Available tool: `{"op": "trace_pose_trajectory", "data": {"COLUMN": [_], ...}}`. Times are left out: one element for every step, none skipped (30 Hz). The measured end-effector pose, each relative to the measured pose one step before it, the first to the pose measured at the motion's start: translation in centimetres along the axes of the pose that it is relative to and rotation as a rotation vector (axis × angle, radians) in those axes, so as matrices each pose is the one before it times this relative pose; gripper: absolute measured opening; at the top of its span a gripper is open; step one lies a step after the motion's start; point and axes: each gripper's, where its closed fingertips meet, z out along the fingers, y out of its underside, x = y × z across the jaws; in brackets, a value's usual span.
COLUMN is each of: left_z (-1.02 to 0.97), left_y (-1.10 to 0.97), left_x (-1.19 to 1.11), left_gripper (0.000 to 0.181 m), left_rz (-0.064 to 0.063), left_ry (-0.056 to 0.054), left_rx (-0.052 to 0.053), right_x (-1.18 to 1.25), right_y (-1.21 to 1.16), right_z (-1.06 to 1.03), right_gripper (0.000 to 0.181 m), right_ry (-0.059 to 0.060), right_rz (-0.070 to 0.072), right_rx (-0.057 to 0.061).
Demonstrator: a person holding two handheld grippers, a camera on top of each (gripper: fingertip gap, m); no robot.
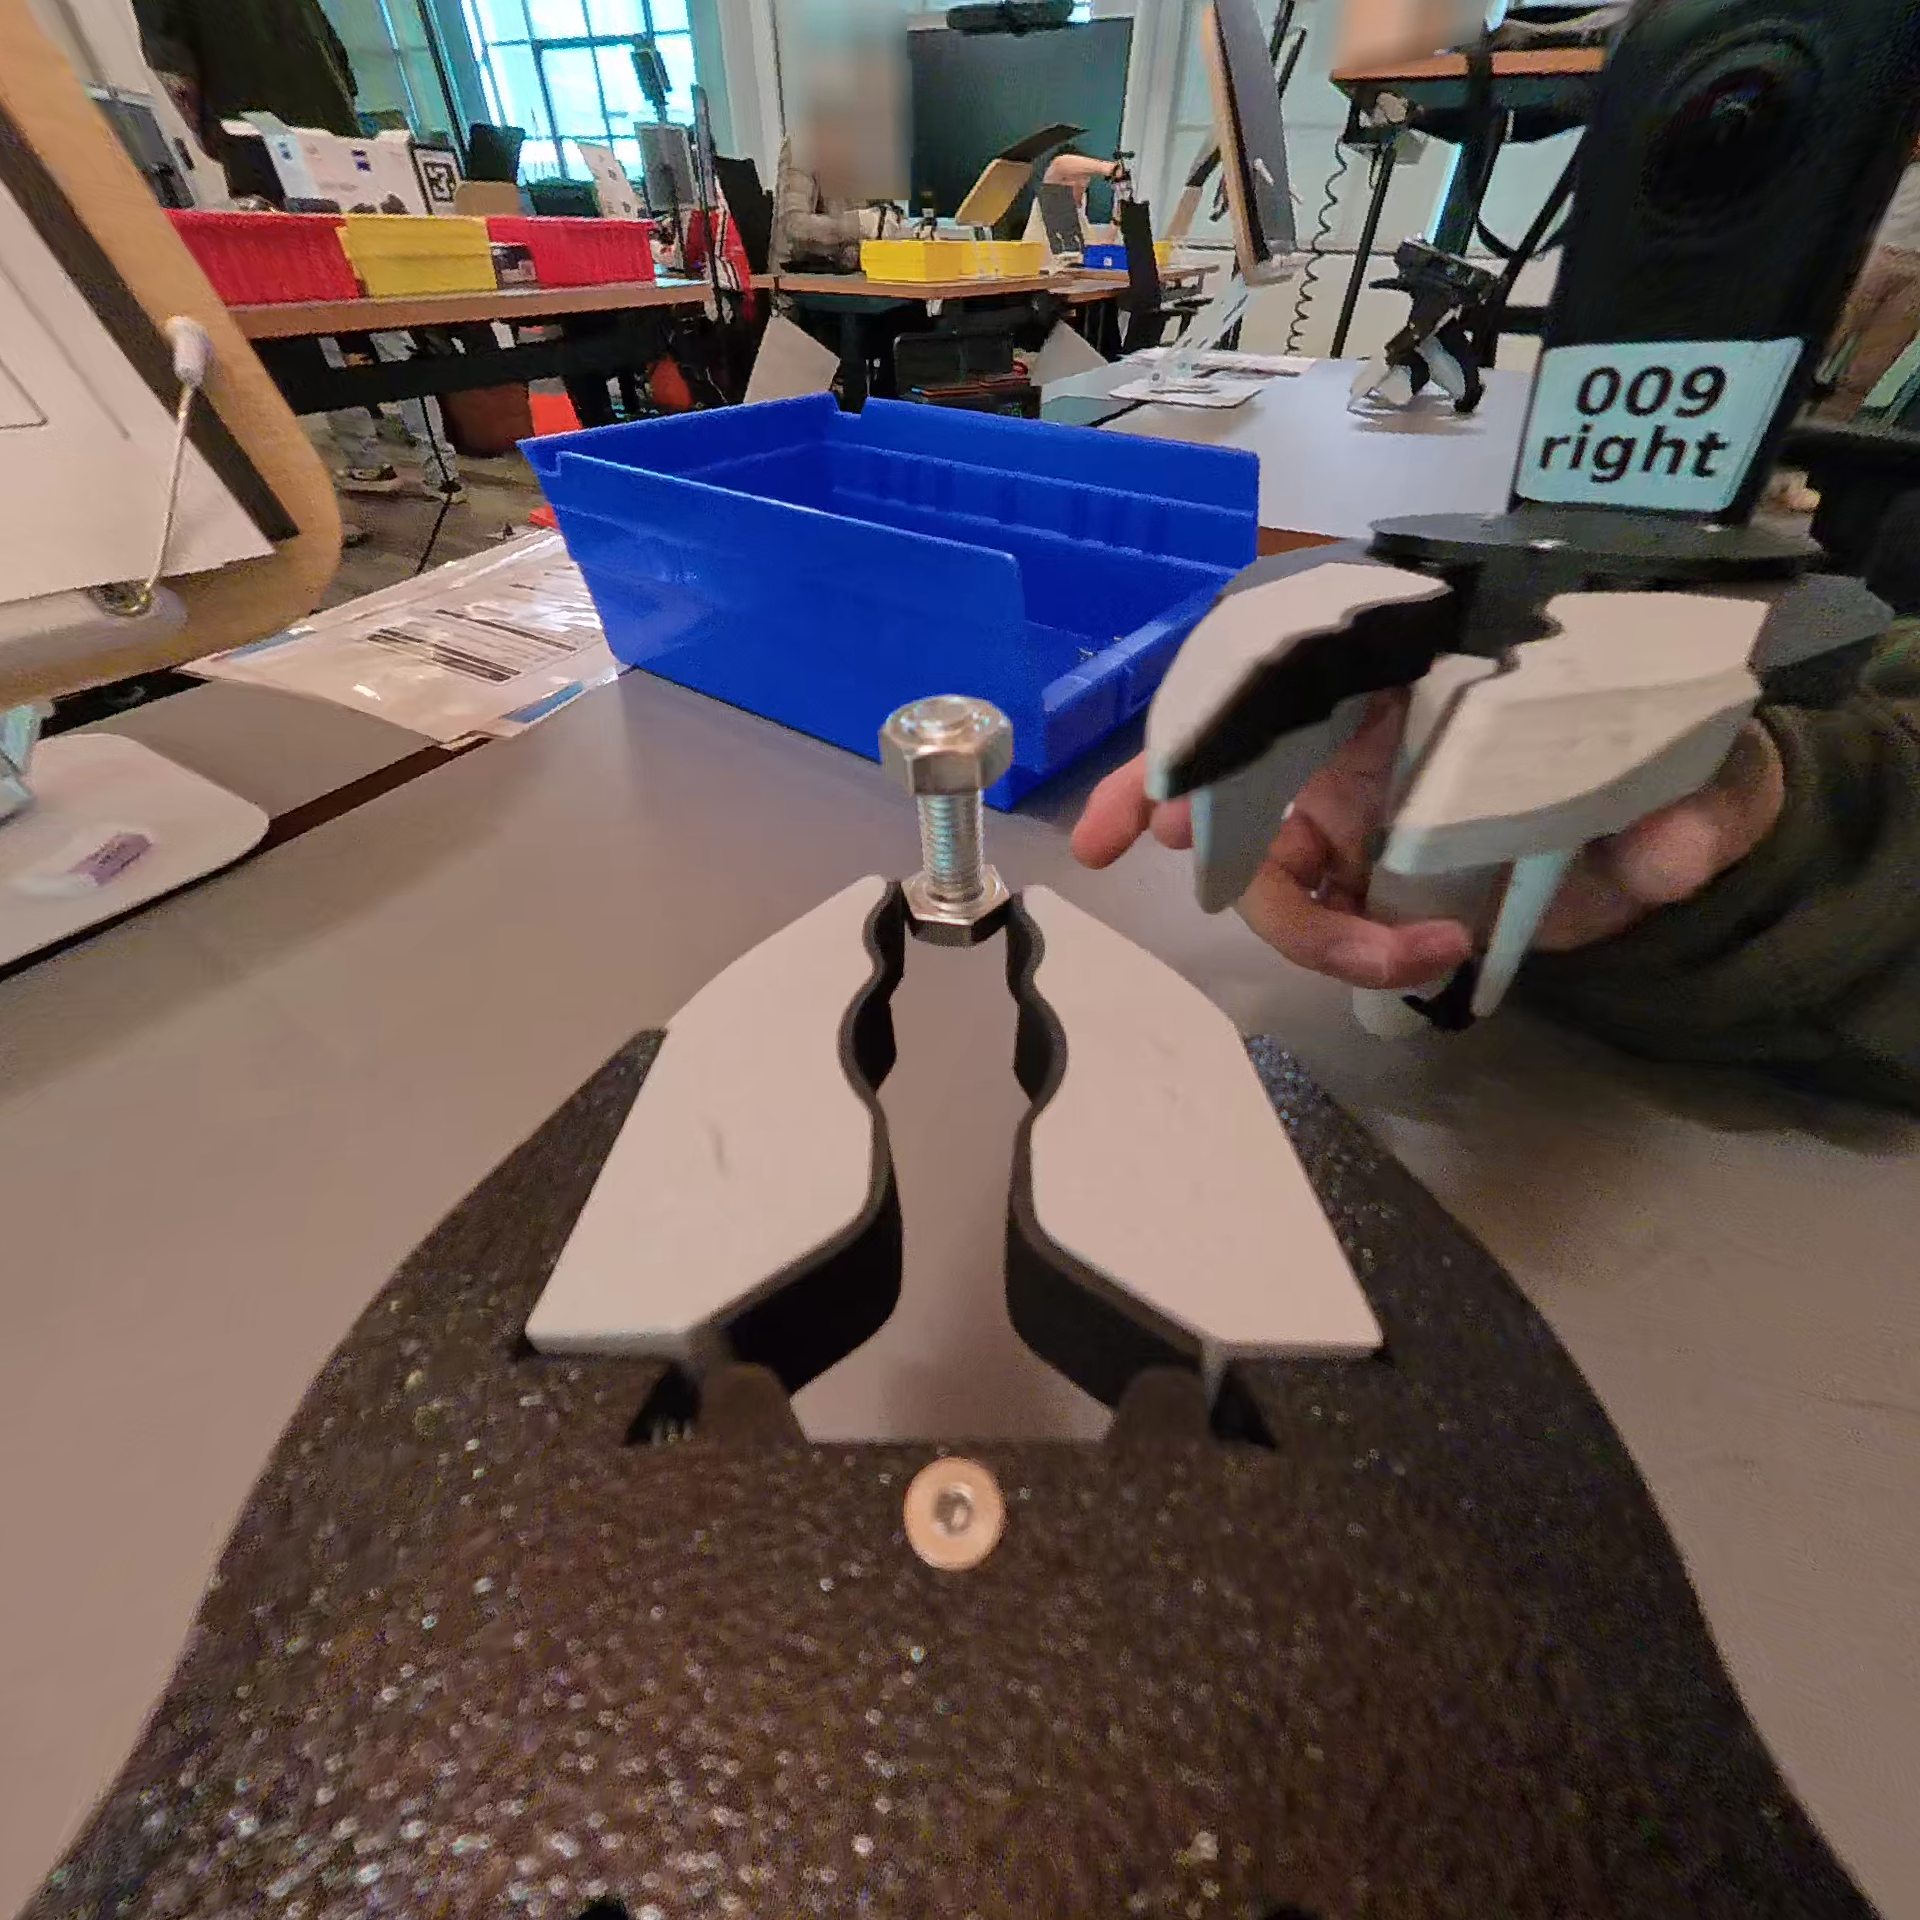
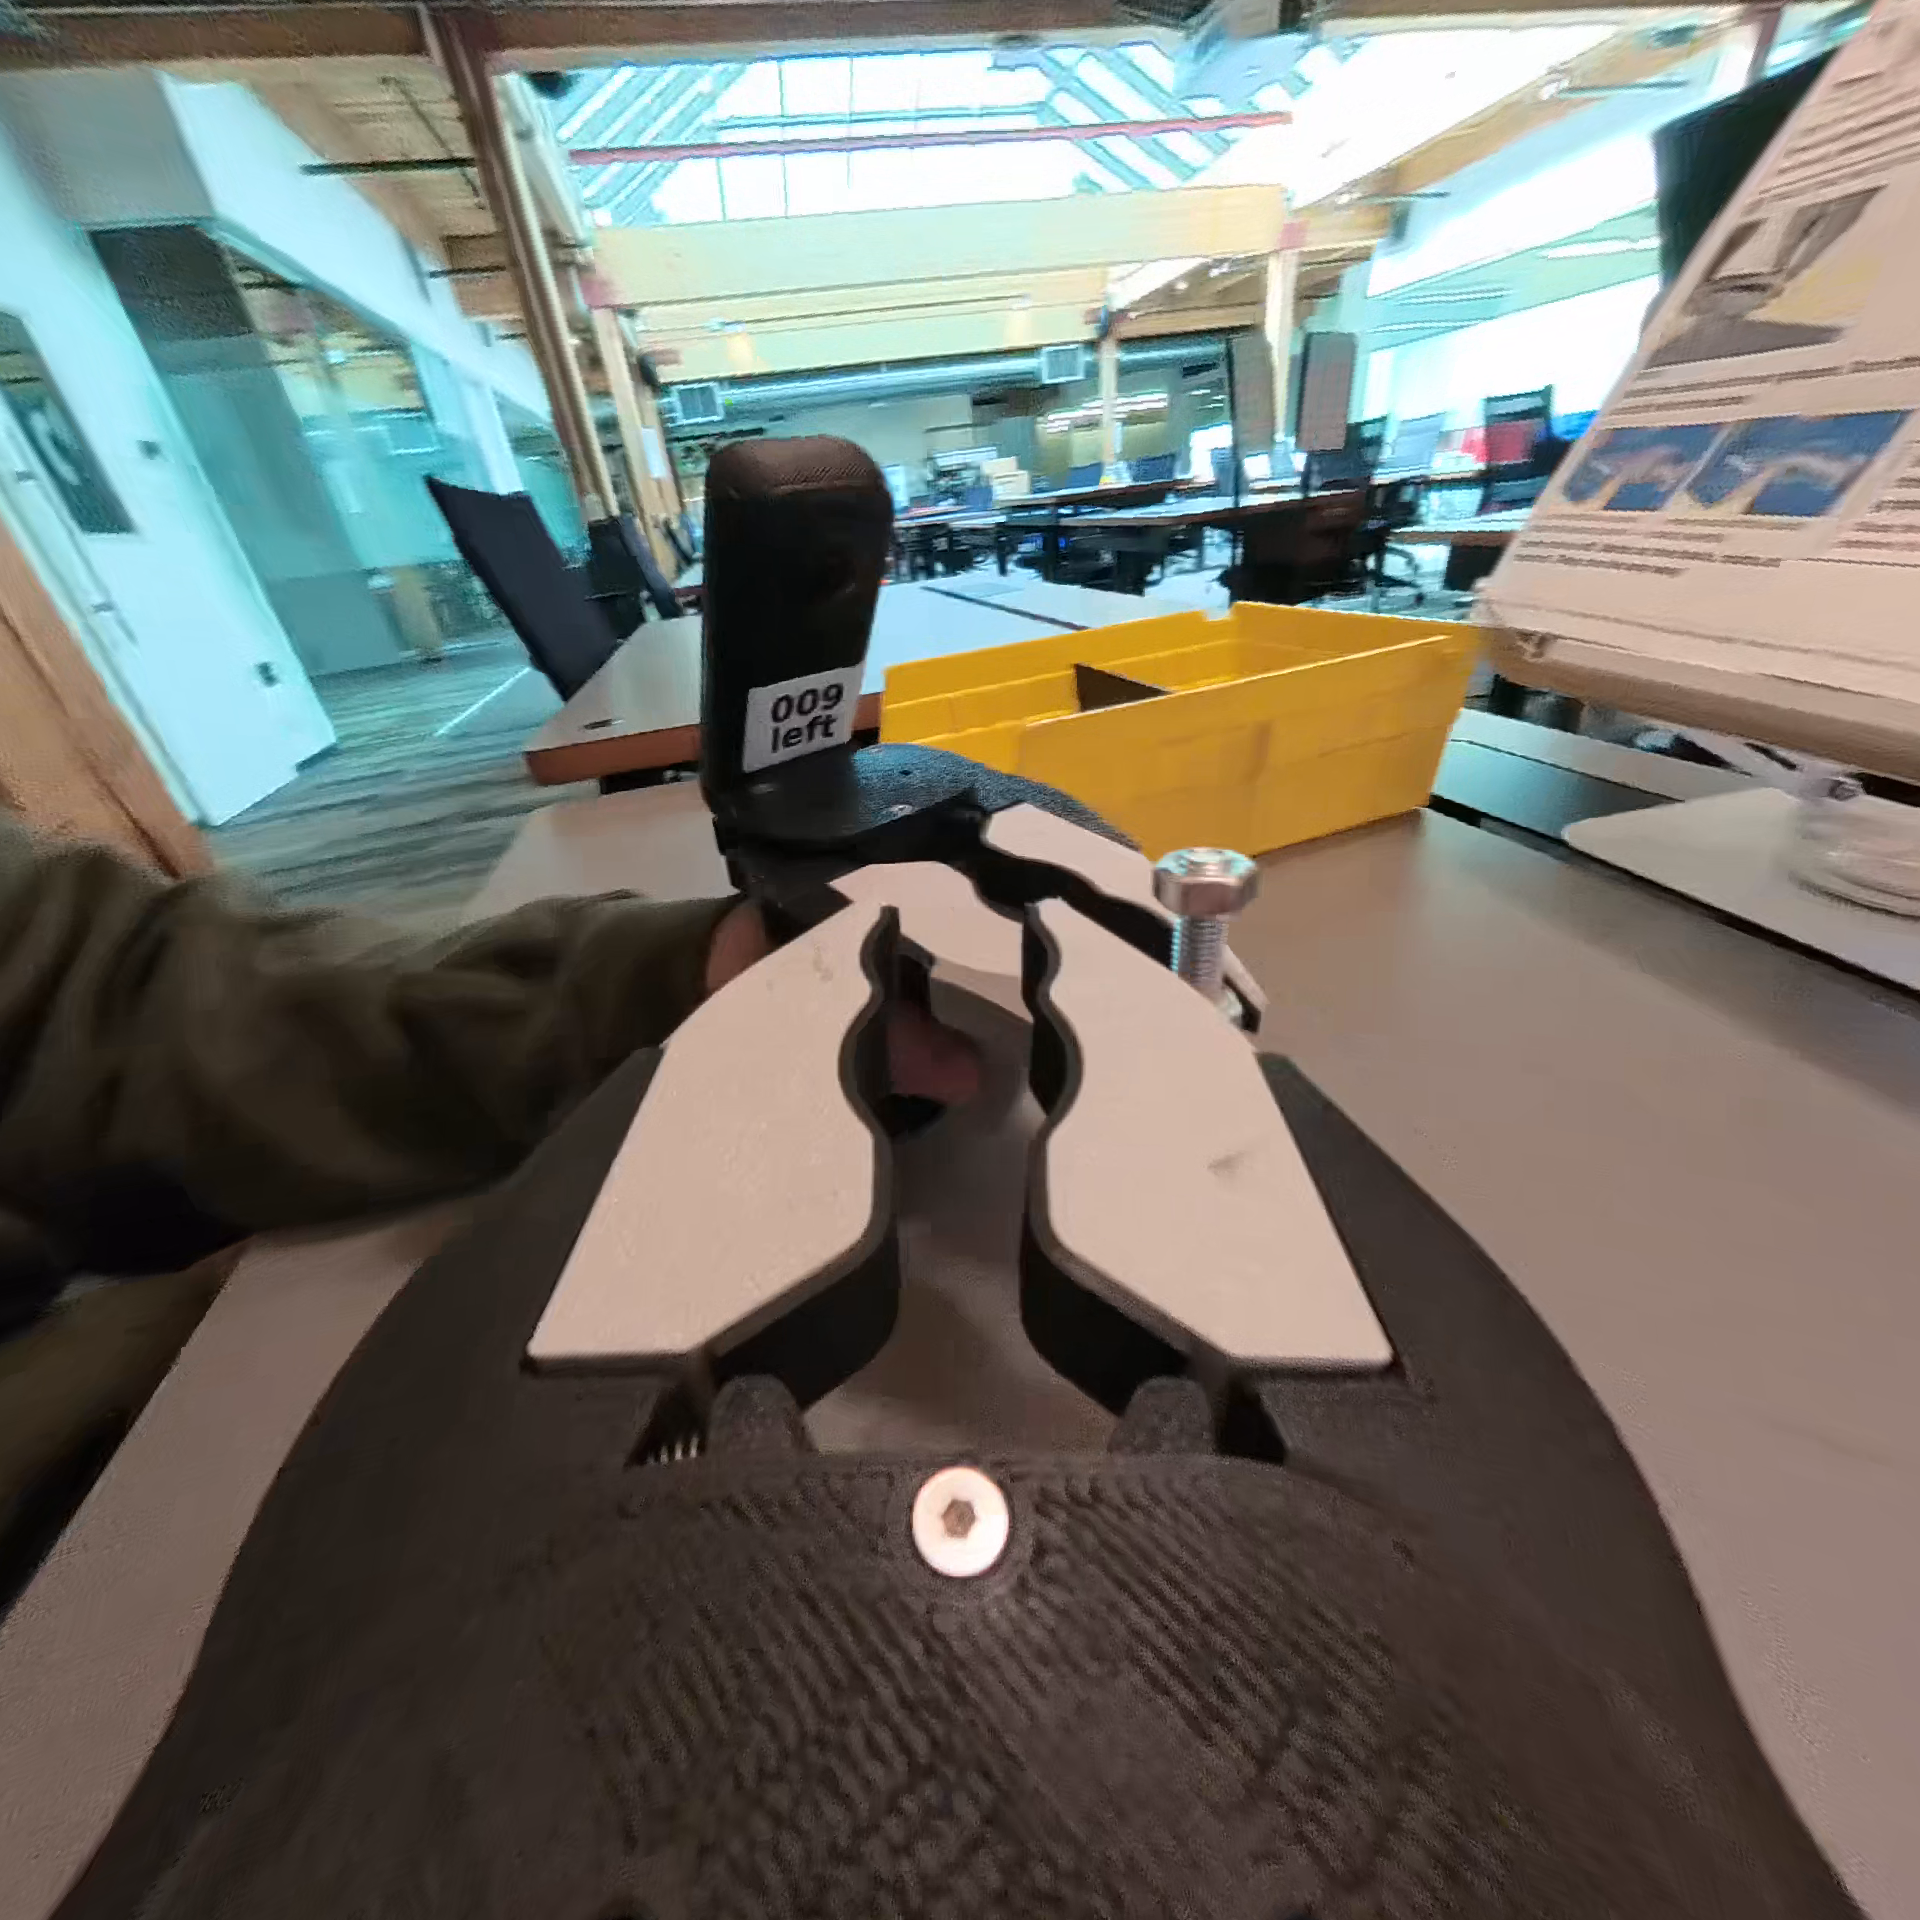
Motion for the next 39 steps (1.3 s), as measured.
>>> {"op": "trace_pose_trajectory", "data": {"left_z": [-0.072,-0.025,0.035,0.076,0.113,0.156,0.18,0.175,0.162,0.131,0.066,0.006,-0.059,-0.079,-0.115,-0.134,-0.162,-0.167,-0.105,-0.027,0.03,0.057,0.084,0.109,0.101,0.074,0.067,0.056,0.062,0.043,0.041,0.041,0.033,0.041,0.039,0.043,0.017,0.004,0.002], "left_y": [-0.086,-0.068,-0.019,0.068,0.126,0.175,0.226,0.211,0.148,0.134,0.161,0.201,0.164,0.1,0.073,0.021,-0.093,-0.194,-0.072,0.053,0.041,0.027,0.09,0.122,0.123,0.114,0.074,0.046,0.064,0.056,-0.002,-0.055,-0.038,-0.008,0.013,-0.011,-0.057,-0.047,-0.03], "left_x": [-0.048,0.068,0.113,0.206,0.301,0.389,0.41,0.377,0.369,0.215,-0.085,-0.28,-0.362,-0.45,-0.64,-0.354,-0.094,-0.119,-0.062,0.034,0.057,0.132,0.244,0.196,0.109,0.171,0.191,0.132,0.087,0.093,0.146,0.189,0.158,0.12,0.11,0.113,0.067,0.041,0.055], "left_gripper": [0.018,0.018,0.018,0.018,0.018,0.018,0.018,0.018,0.018,0.018,0.018,0.018,0.018,0.018,0.018,0.018,0.018,0.018,0.018,0.018,0.018,0.018,0.018,0.018,0.018,0.018,0.018,0.018,0.018,0.018,0.018,0.018,0.018,0.018,0.018,0.018,0.018,0.018,0.018], "left_rz": [-0.005,-0.0039,-0.004,-0.0009,0.0016,-0.0007,-0.0023,0.0,0.001,-0.003,-0.0057,-0.0078,-0.0129,-0.0179,-0.027,-0.0297,-0.0219,-0.0103,-0.0023,-0.0008,-0.0028,-0.0041,-0.0054,-0.008,-0.0041,0.0002,0.0023,0.0028,0.004,0.0065,0.0072,0.0063,0.006,0.007,0.0069,0.0077,0.0058,0.0014,-0.0028], "left_ry": [0.0017,0.0063,0.0066,0.0118,0.0176,0.0241,0.0255,0.0221,0.021,0.0116,-0.0074,-0.0168,-0.0187,-0.0232,-0.0311,-0.0045,0.0116,0.0024,0.0013,0.0051,0.0033,0.0077,0.0164,0.0136,0.0073,0.0115,0.0112,0.0058,0.0023,0.0028,0.007,0.0091,0.007,0.0037,0.0032,0.0036,-0.0002,0.0016,0.0041], "left_rx": [0.0071,0.0033,-0.0014,-0.0065,-0.0084,-0.0115,-0.0139,-0.0126,-0.0097,-0.0102,-0.0119,-0.014,-0.0101,-0.0054,-0.0027,0.0007,0.0096,0.0168,0.0053,-0.0066,-0.0044,-0.0017,-0.0054,-0.0075,-0.007,-0.0087,-0.0052,-0.0039,-0.0056,-0.0041,-0.0007,0.0033,0.0028,0.0,-0.002,0.0002,0.0037,0.0028,0.0023], "right_x": [0.598,0.688,0.623,0.636,0.593,0.403,0.123,-0.128,-0.217,-0.224,-0.244,-0.33,-0.11,0.027,-0.453,-1.513,-0.755,0.554,0.942,0.723,0.638,0.698,0.677,0.563,0.406,0.167,-0.003,0.018,0.007,-0.14,-0.237,-0.113,-0.043,-0.092,-0.115,-0.084,0.092,-0.04,-0.039], "right_y": [-0.157,-0.116,-0.042,0.028,0.053,0.009,-0.026,-0.044,-0.008,0.117,0.268,0.282,0.163,0.112,-0.009,0.079,0.133,0.264,0.29,0.25,0.191,0.13,0.075,-0.018,-0.094,-0.119,-0.155,-0.152,-0.059,0.016,0.083,0.117,0.118,0.095,0.04,0.003,-0.037,-0.064,-0.034], "right_z": [0.012,-0.083,-0.123,-0.113,-0.078,-0.033,-0.021,0.001,0.04,0.101,0.128,0.12,0.09,0.04,-0.072,-0.123,0.132,0.165,0.086,-0.007,-0.052,-0.074,-0.067,-0.075,-0.093,-0.084,-0.071,-0.059,-0.02,0.007,0.063,0.083,0.096,0.063,0.039,0.021,-0.027,-0.036,-0.017], "right_gripper": [0.027,0.033,0.038,0.042,0.047,0.053,0.054,0.052,0.051,0.05,0.05,0.05,0.051,0.052,0.041,0.016,0.018,0.027,0.038,0.044,0.046,0.046,0.046,0.046,0.045,0.044,0.039,0.035,0.032,0.031,0.031,0.032,0.033,0.032,0.029,0.023,0.019,0.018,0.018], "right_ry": [0.0468,0.052,0.0422,0.0365,0.03,0.0164,-0.0001,-0.0124,-0.0135,-0.0112,-0.0121,-0.017,-0.002,0.0034,-0.0345,-0.1095,-0.051,0.0425,0.0707,0.0548,0.0437,0.0433,0.0374,0.0279,0.0159,-0.0021,-0.0114,-0.0074,-0.005,-0.0121,-0.0152,-0.0029,0.0032,-0.0014,-0.0041,-0.0031,0.007,-0.0039,-0.0034], "right_rz": [-0.0023,-0.0112,-0.0088,0.0014,0.0123,0.0166,0.0144,0.0082,0.0036,-0.0015,-0.0047,-0.0069,-0.0056,-0.0041,-0.0082,-0.0075,0.0145,0.0058,-0.0172,-0.0256,-0.0173,-0.0025,0.0113,0.0215,0.0269,0.0253,0.0206,0.0174,0.0121,0.0029,-0.0033,-0.0058,-0.008,-0.0081,-0.0051,-0.0032,-0.005,-0.0076,-0.0053], "right_rx": [0.0097,0.0123,0.0067,0.0012,-0.0005,0.0016,0.0039,0.0051,0.0025,-0.0061,-0.0167,-0.0177,-0.0112,-0.0101,-0.0025,-0.0073,-0.0132,-0.0208,-0.0173,-0.0109,-0.0063,-0.0052,-0.003,0.003,0.0089,0.0123,0.0135,0.011,0.0046,-0.0011,-0.0054,-0.0073,-0.0072,-0.0048,-0.0026,-0.0009,0.001,0.0016,-0.0025]}}
